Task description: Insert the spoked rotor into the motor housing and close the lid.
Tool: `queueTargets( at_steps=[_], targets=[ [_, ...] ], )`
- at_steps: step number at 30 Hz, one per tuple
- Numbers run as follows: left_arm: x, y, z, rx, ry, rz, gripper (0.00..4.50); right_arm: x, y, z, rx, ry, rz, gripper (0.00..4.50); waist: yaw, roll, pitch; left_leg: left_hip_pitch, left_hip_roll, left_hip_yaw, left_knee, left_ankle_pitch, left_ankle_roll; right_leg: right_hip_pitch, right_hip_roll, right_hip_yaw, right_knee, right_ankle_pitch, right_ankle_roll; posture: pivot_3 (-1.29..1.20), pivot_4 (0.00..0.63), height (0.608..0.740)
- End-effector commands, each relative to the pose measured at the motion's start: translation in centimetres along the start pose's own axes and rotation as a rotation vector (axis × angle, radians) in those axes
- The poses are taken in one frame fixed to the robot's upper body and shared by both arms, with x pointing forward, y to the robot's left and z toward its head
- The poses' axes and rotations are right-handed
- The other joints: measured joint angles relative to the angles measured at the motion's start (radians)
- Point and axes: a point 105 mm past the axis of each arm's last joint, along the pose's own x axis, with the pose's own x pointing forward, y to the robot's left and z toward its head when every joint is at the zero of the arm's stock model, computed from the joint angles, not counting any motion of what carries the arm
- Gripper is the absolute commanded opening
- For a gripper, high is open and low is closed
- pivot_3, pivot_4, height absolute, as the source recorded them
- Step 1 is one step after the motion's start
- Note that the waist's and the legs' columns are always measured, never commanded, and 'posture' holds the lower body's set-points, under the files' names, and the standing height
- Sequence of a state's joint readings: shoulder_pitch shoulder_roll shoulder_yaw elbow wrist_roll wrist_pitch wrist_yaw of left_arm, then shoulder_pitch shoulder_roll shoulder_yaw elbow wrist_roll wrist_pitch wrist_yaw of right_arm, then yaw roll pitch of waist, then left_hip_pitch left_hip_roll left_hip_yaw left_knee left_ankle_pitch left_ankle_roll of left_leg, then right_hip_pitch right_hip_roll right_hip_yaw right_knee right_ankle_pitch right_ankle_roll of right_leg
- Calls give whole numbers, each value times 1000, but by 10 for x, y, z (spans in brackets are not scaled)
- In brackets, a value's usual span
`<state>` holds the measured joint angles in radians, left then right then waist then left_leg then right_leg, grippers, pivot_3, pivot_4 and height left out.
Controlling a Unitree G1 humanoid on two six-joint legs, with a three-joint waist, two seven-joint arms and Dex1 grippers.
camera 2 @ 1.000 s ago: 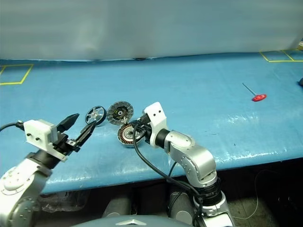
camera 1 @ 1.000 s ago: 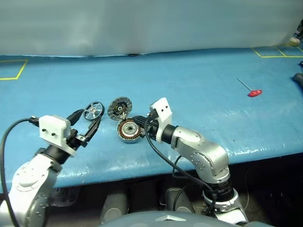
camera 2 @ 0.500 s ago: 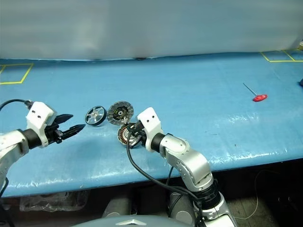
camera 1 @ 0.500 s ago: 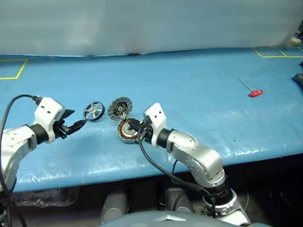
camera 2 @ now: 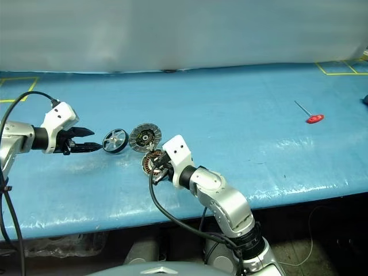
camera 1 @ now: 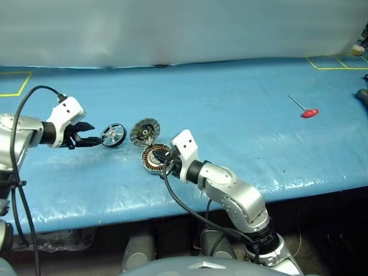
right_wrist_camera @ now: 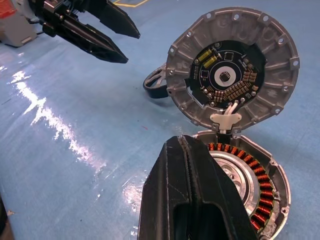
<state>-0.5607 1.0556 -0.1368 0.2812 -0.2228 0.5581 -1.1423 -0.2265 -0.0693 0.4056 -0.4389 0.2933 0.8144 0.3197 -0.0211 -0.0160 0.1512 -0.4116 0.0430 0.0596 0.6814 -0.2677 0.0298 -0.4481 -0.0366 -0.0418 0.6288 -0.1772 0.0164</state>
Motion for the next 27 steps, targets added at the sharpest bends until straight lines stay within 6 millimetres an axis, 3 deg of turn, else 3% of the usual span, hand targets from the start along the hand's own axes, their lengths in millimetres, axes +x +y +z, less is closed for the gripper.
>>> queueTargets(
  at_steps=[1, 11, 14, 27],
  targets=[
    [1, 8, 6, 10, 12, -1, 3214, -1, 6, 11, -13, -55, 8, 25, 0, 0, 0, 0, 0, 0, 0, 0, 0, 0, 0, 0, 0, 0, 0, 0, 150, 740],
    [18, 14, 11, -25, 14, -54, 3214, -3, 4, 9, -12, -49, -22, 25, 1, -3, -1, 0, 0, -1, 2, 0, 0, 1, 1, 1, 1, 0, 0, 0, 150, 740],
    [21, 19, 15, -19, -1, -19, 4084, -3, 4, 8, -10, -49, -27, 0, 2, -3, -1, 0, 0, -1, 2, 0, 0, 1, 1, 1, 1, 0, 0, 0, 150, 740],
    [33, 19, 23, -73, -42, -21, 4084, -1, 6, 6, -9, -43, -31, 0, 2, -4, -1, 0, 0, -1, 3, 0, 0, 1, 1, 1, 2, 1, 1, 0, 150, 740]
  ],
)
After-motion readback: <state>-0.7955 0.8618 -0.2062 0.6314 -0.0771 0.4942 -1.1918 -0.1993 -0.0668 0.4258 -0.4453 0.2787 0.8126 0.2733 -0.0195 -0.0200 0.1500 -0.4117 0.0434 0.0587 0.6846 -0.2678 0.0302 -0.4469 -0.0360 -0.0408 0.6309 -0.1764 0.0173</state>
